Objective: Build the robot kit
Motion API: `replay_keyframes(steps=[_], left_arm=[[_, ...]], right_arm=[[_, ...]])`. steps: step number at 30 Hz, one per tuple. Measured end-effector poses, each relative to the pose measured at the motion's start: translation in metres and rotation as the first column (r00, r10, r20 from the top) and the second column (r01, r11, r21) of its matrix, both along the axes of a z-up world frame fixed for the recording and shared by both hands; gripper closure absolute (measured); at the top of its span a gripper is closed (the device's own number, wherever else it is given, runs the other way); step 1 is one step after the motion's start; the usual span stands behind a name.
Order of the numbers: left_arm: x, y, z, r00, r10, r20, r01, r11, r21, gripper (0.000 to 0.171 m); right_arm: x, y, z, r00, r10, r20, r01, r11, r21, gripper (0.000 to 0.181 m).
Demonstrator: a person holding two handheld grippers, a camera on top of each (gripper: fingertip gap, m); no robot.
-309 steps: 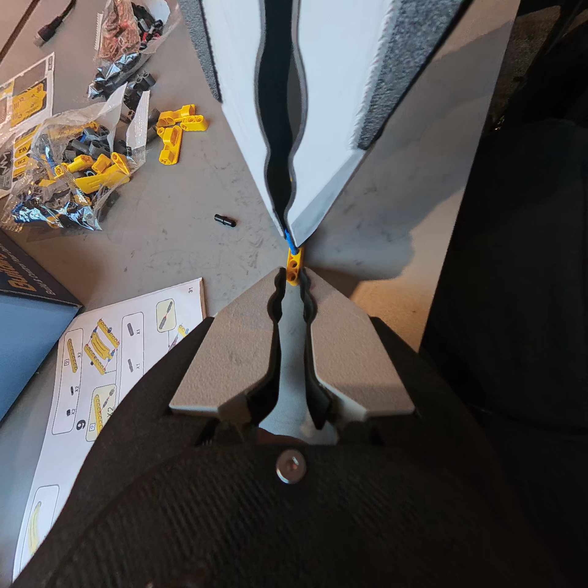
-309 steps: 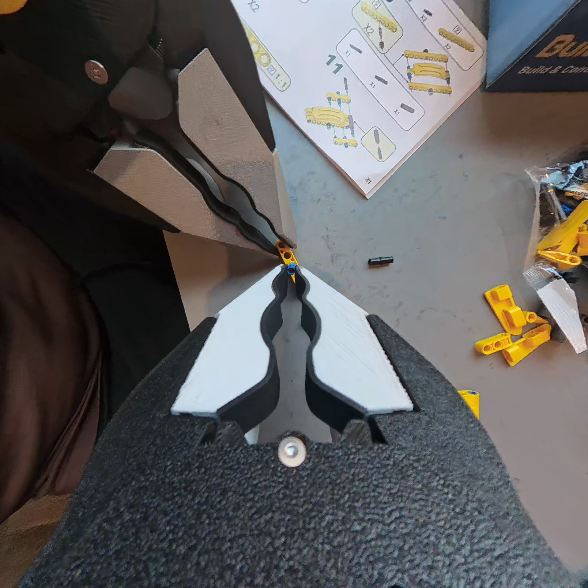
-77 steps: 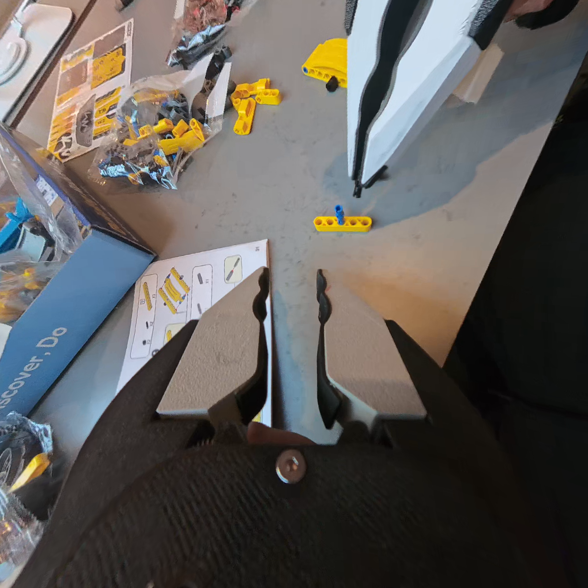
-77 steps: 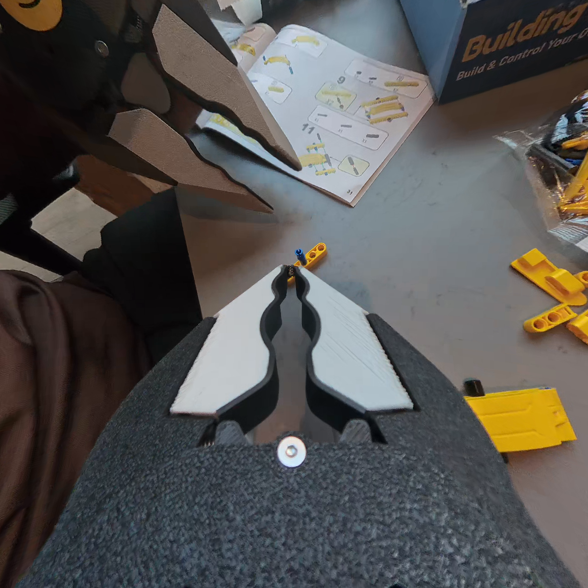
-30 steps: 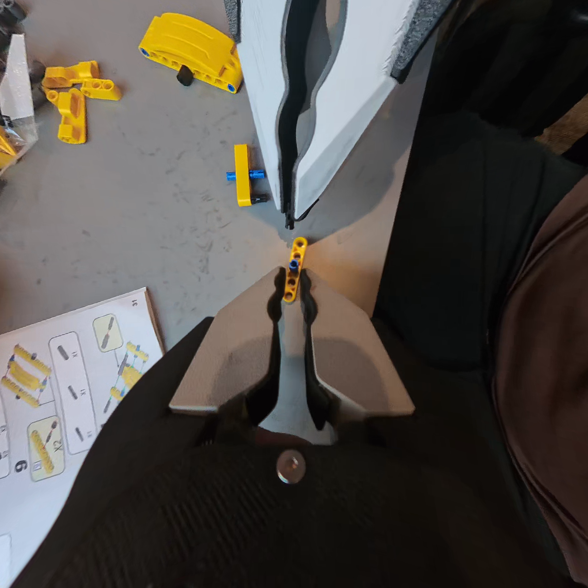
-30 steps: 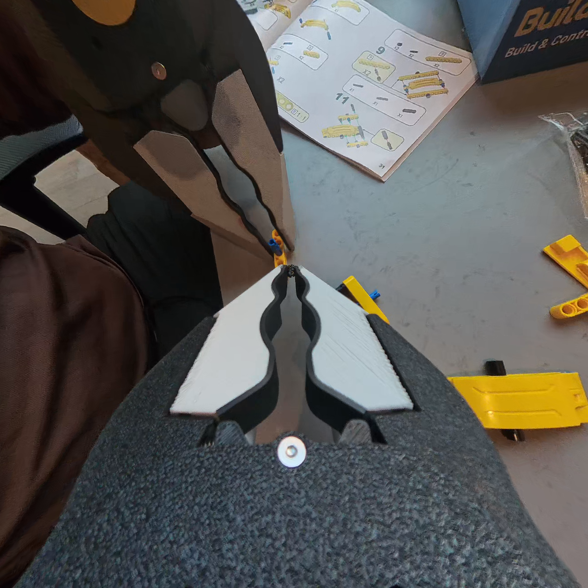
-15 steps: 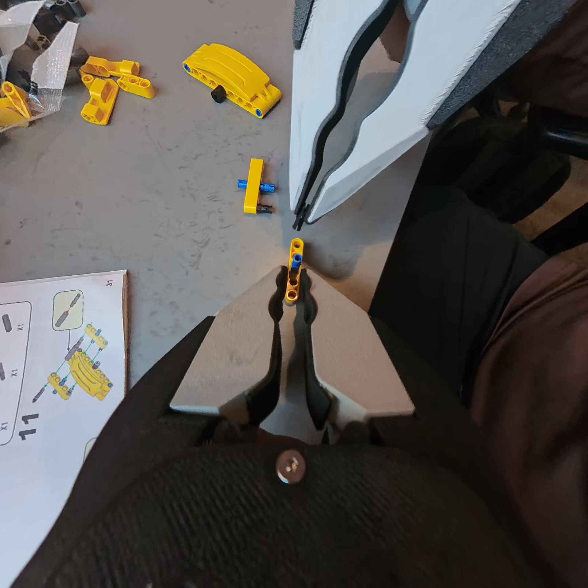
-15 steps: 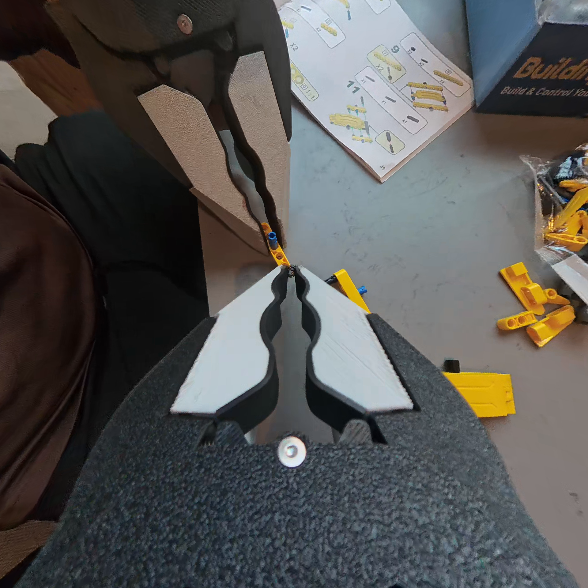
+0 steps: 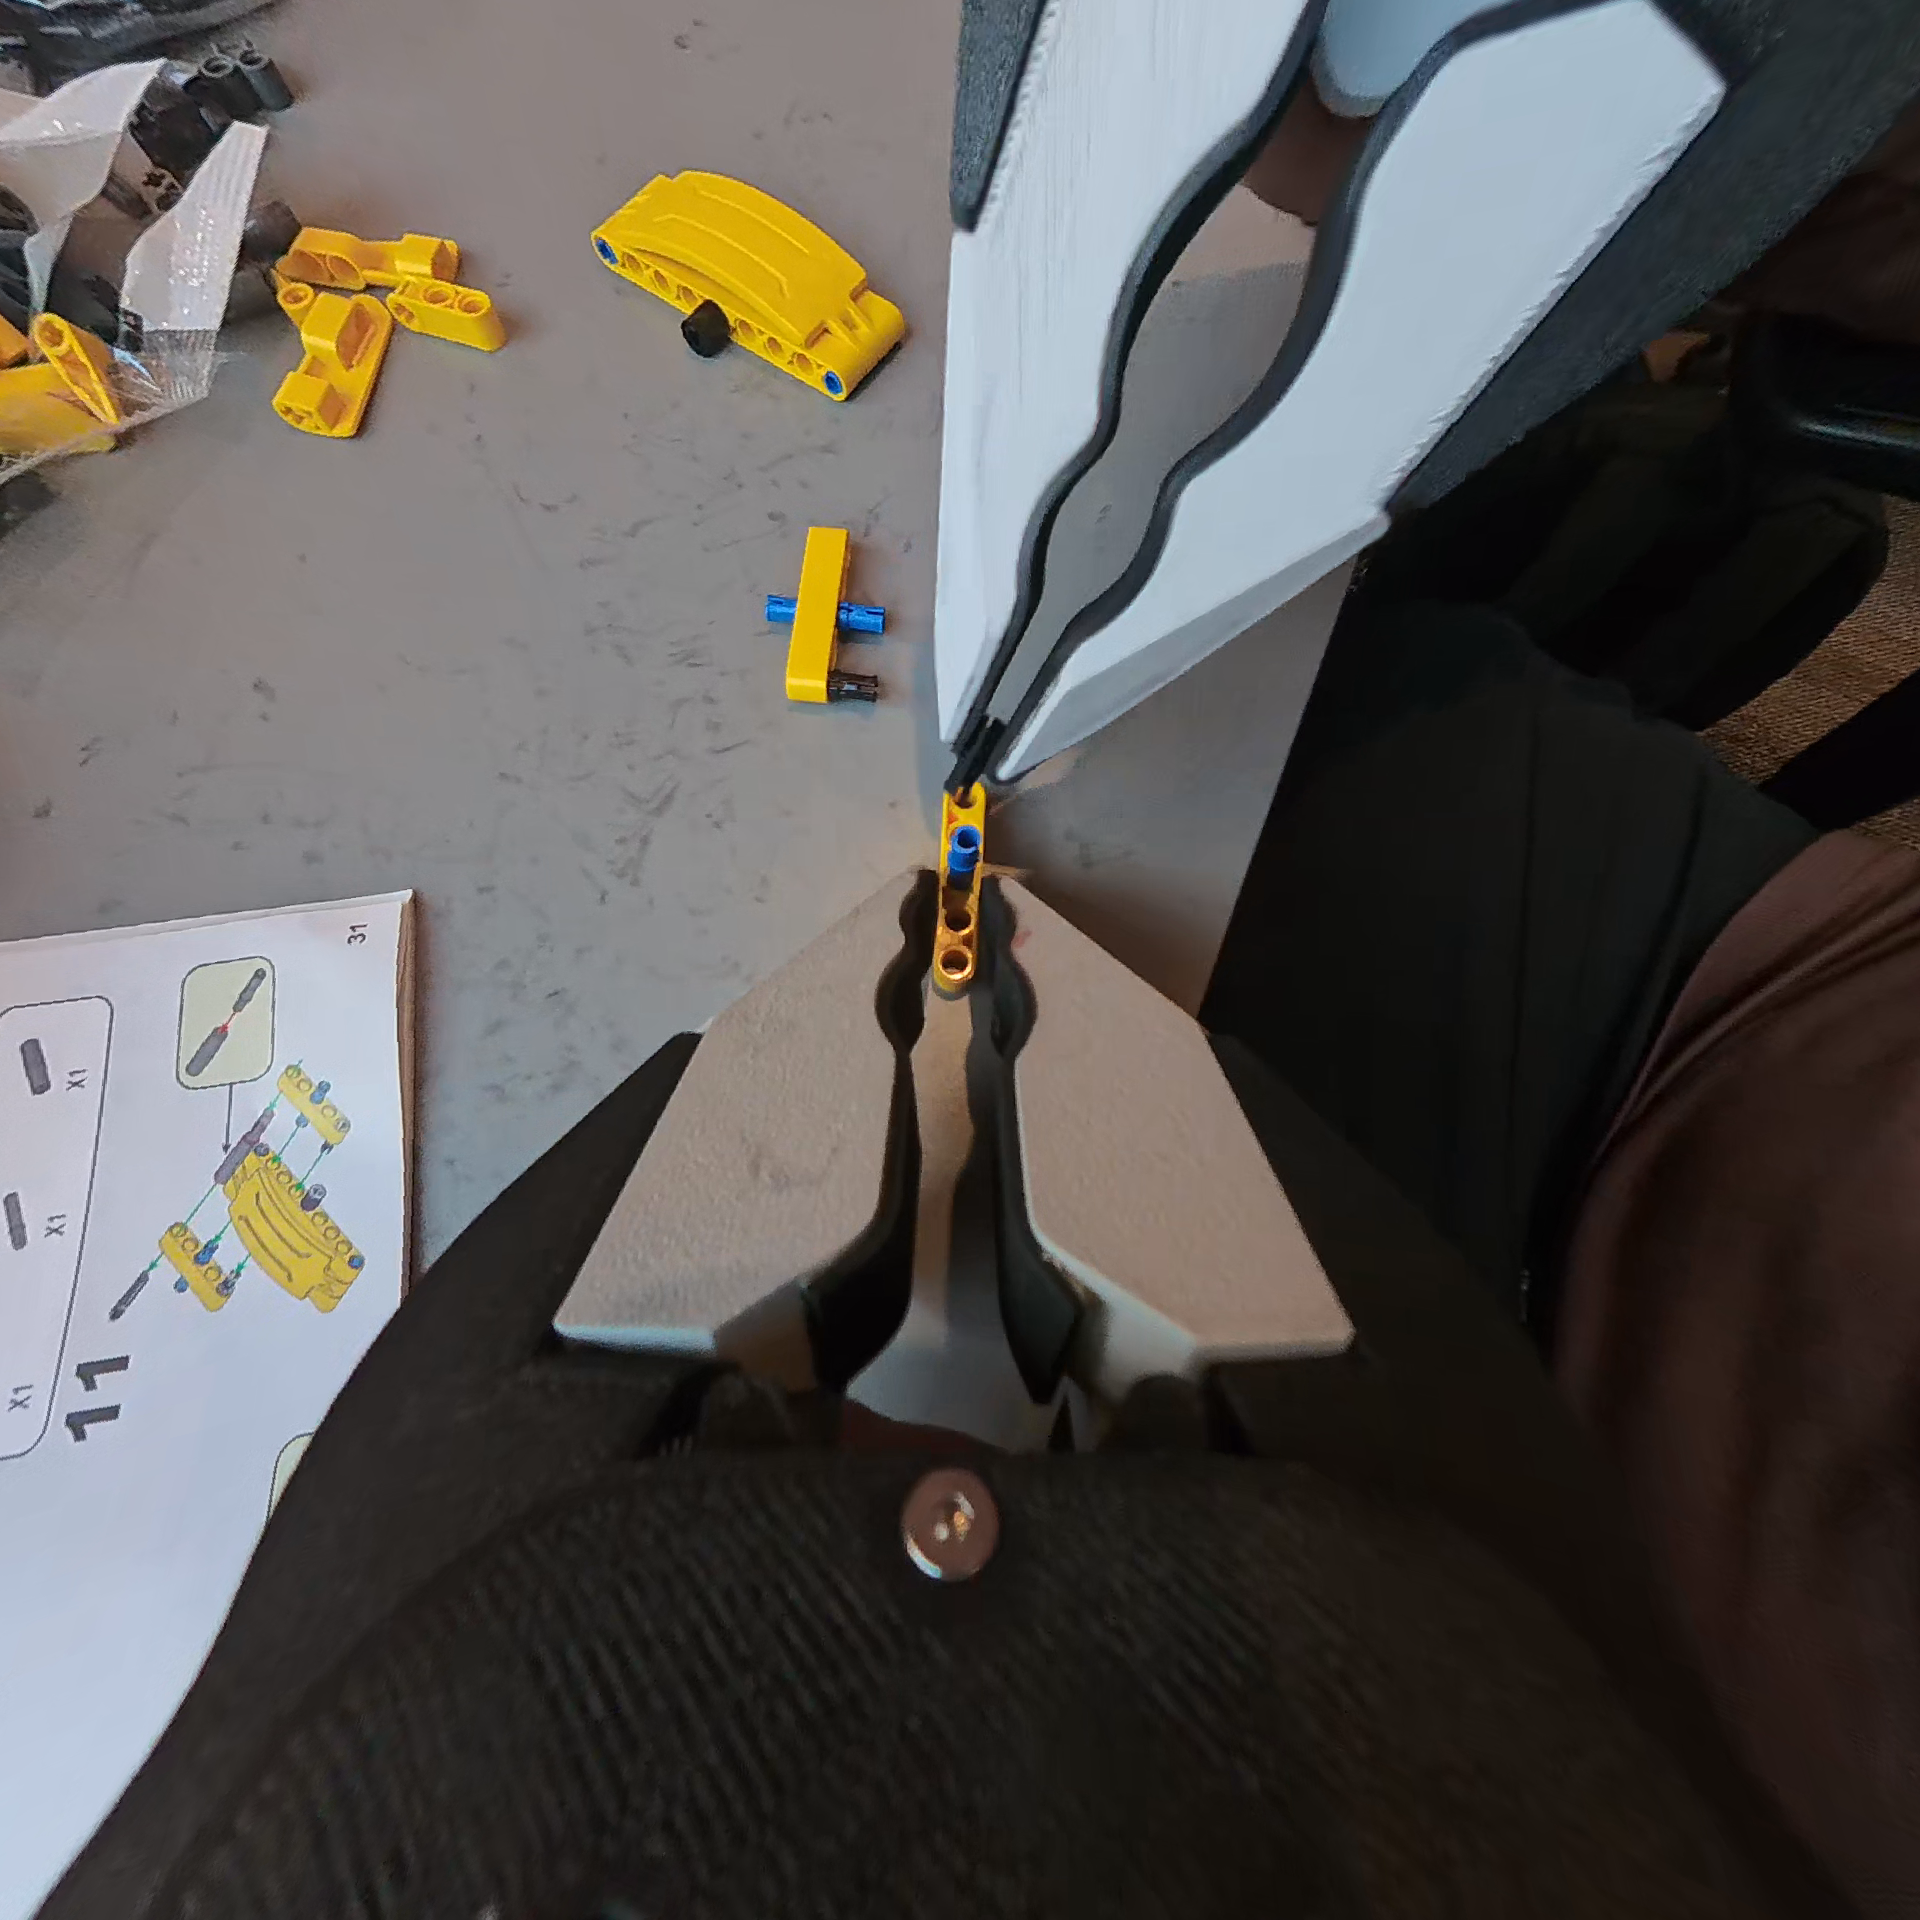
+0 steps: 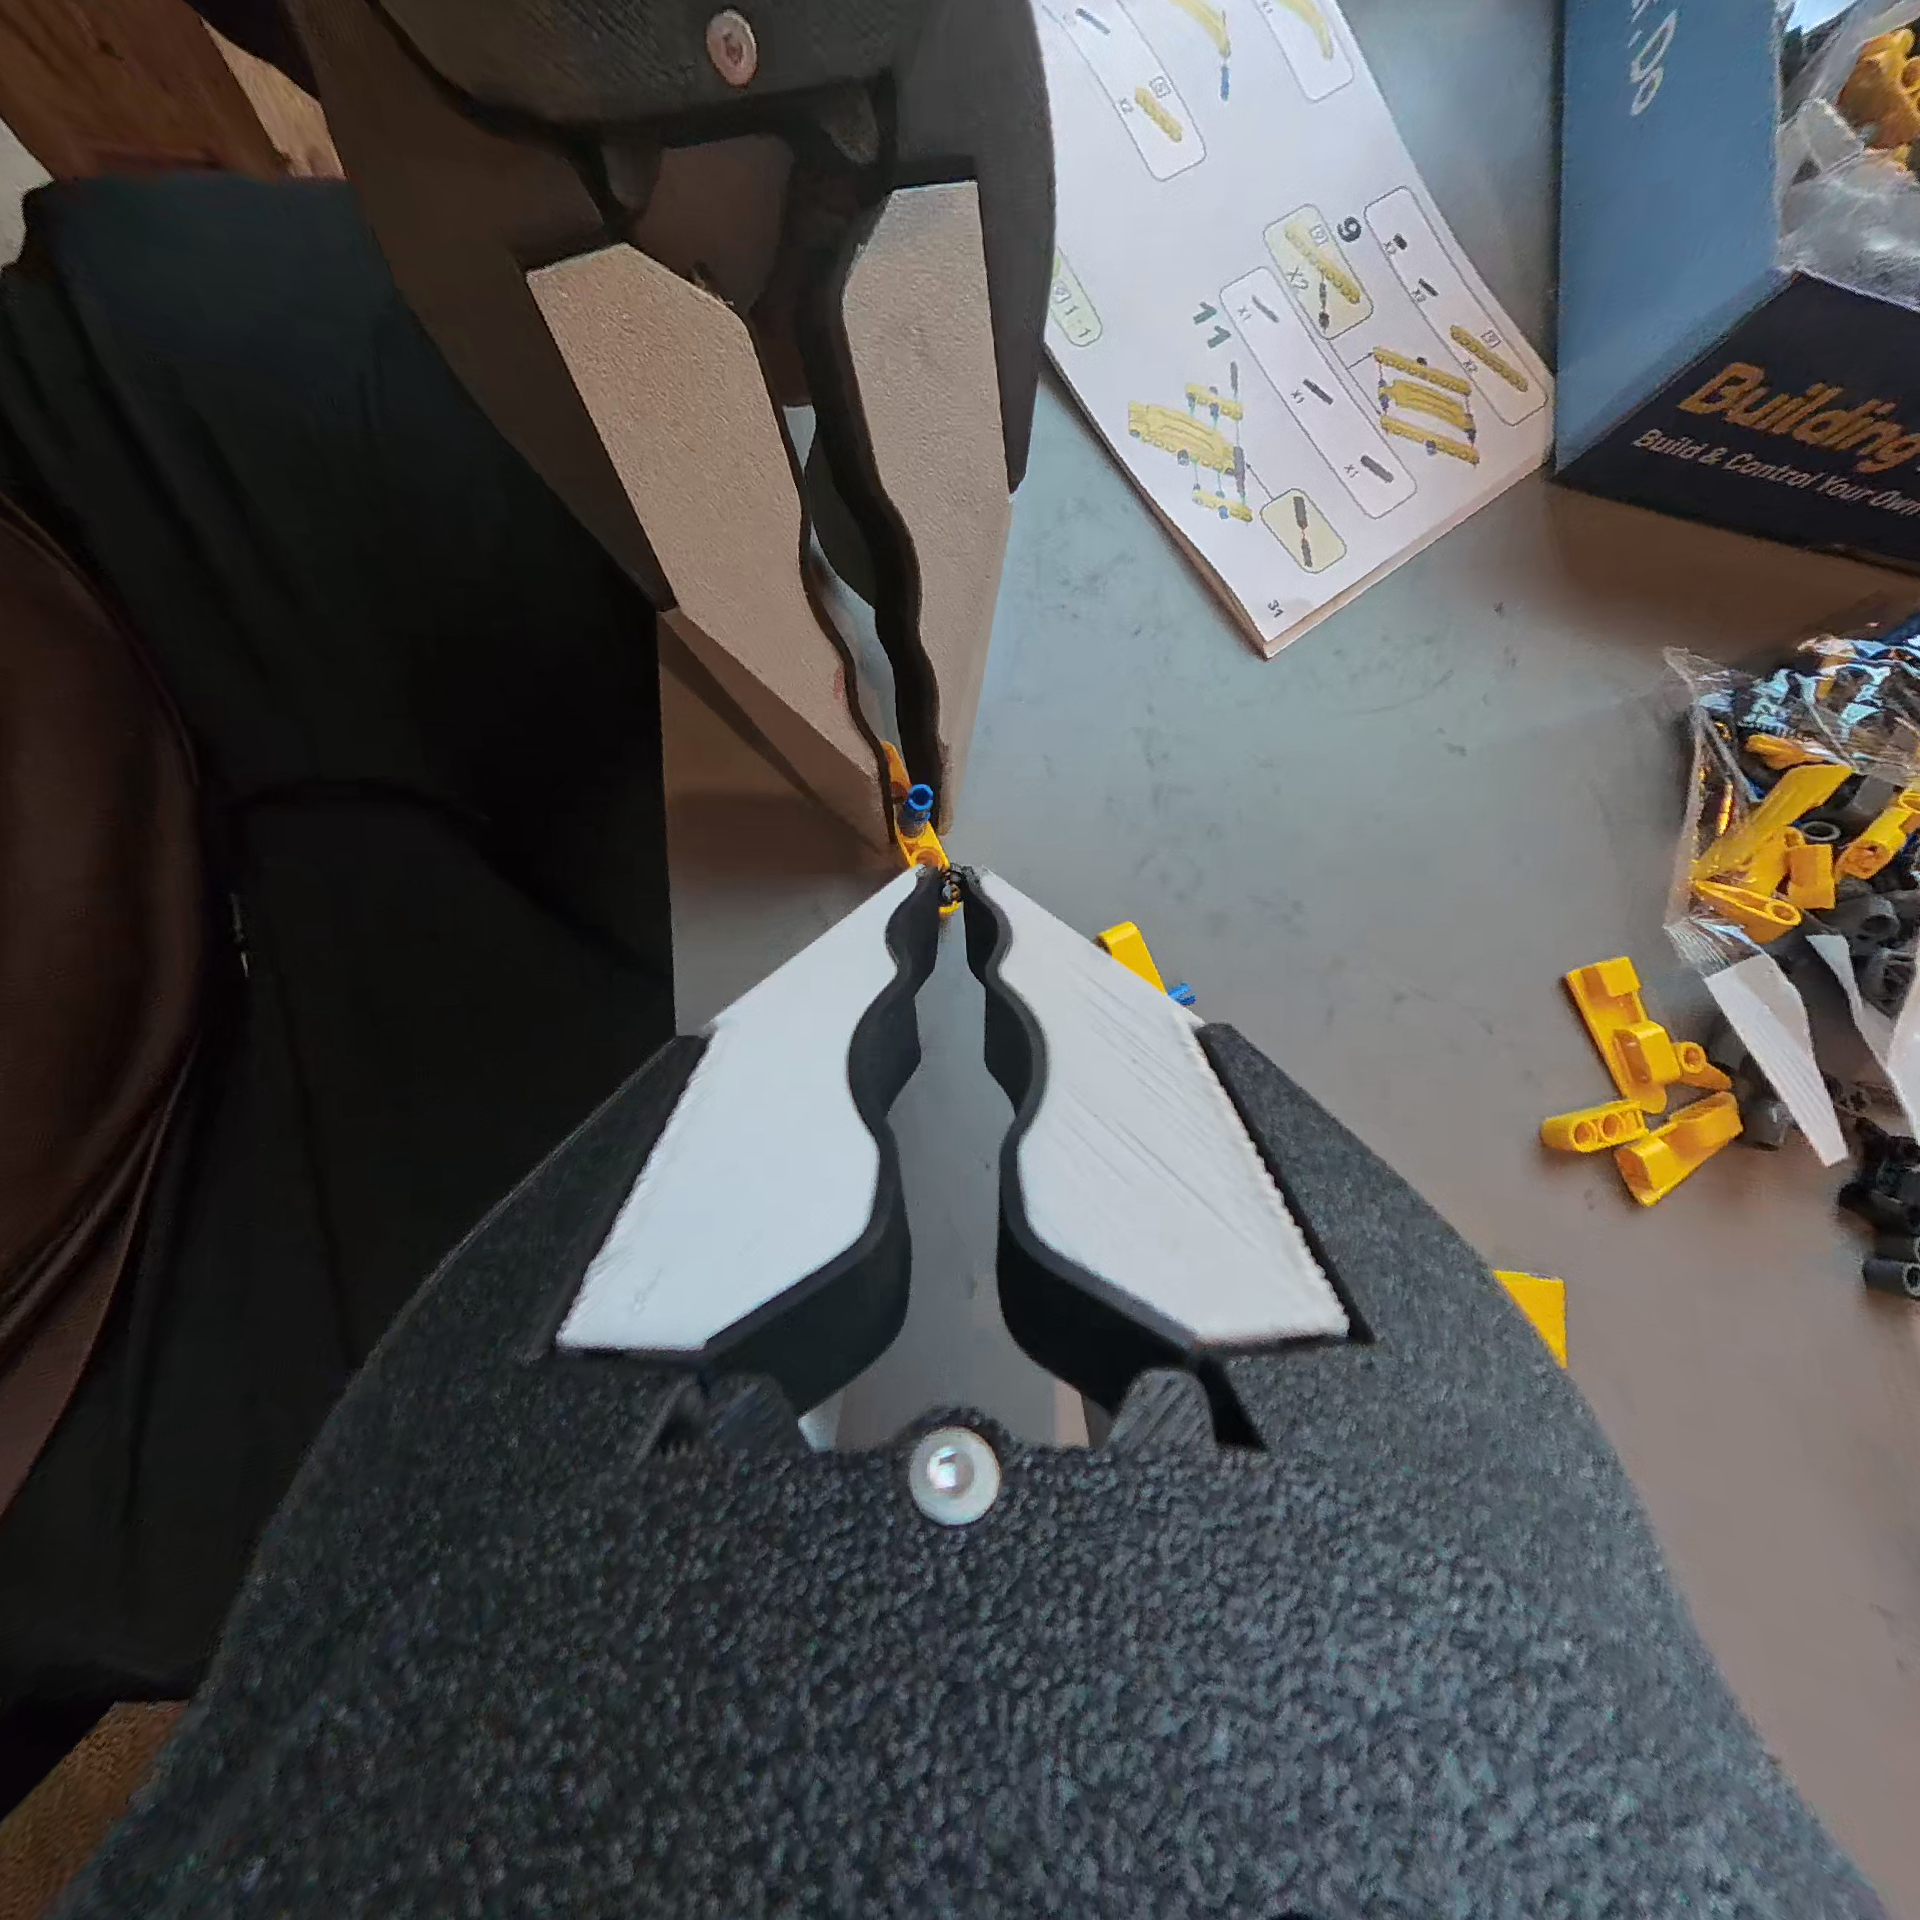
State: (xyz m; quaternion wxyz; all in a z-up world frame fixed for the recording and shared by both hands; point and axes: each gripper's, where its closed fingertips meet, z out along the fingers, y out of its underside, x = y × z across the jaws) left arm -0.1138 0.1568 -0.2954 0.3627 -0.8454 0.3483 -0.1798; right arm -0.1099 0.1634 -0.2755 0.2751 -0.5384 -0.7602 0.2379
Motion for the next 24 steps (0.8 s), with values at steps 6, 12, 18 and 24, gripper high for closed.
replay_keyframes(steps=[6, 12, 18, 24], left_arm=[[0.0004, -0.0006, 0.0001, 1.000, -0.005, -0.011, 0.005, 1.000, 0.013, 0.167], [0.0006, -0.0008, 0.0001, 1.000, -0.006, -0.009, 0.006, 1.000, 0.012, 0.167], [0.0007, -0.0008, 0.0001, 1.000, -0.006, -0.015, 0.006, 1.000, 0.019, 0.166], [0.0008, -0.0009, 0.0001, 1.000, -0.006, -0.021, 0.007, 1.000, 0.026, 0.166]], right_arm=[[0.0020, 0.0004, -0.0060, 0.995, 0.026, 0.092, -0.032, 0.997, 0.067, 0.177], [0.0021, 0.0006, -0.0063, 0.983, 0.060, 0.172, -0.079, 0.991, 0.107, 0.177], [0.0017, -0.0009, -0.0076, 0.968, 0.081, 0.238, -0.104, 0.990, 0.090, 0.177], [0.0029, 0.0002, -0.0084, 0.955, 0.052, 0.292, -0.022, 0.994, -0.106, 0.177]])
